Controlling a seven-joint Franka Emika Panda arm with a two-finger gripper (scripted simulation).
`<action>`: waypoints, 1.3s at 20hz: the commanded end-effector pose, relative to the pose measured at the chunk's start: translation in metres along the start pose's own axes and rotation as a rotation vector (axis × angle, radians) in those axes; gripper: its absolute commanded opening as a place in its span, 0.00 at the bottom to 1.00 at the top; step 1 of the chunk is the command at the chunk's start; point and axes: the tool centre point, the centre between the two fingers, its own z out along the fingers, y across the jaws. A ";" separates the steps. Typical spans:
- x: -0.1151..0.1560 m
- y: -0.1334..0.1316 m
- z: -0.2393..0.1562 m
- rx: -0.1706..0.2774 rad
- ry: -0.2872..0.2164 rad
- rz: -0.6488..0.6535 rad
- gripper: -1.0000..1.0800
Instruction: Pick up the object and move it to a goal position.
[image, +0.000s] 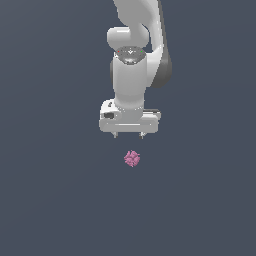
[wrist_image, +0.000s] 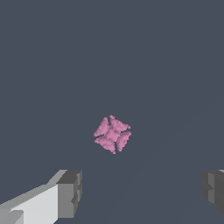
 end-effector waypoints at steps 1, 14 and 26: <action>0.000 0.000 0.000 0.000 0.000 0.000 0.96; 0.004 -0.026 -0.005 0.034 0.023 0.005 0.96; 0.006 -0.025 0.009 0.026 0.011 -0.119 0.96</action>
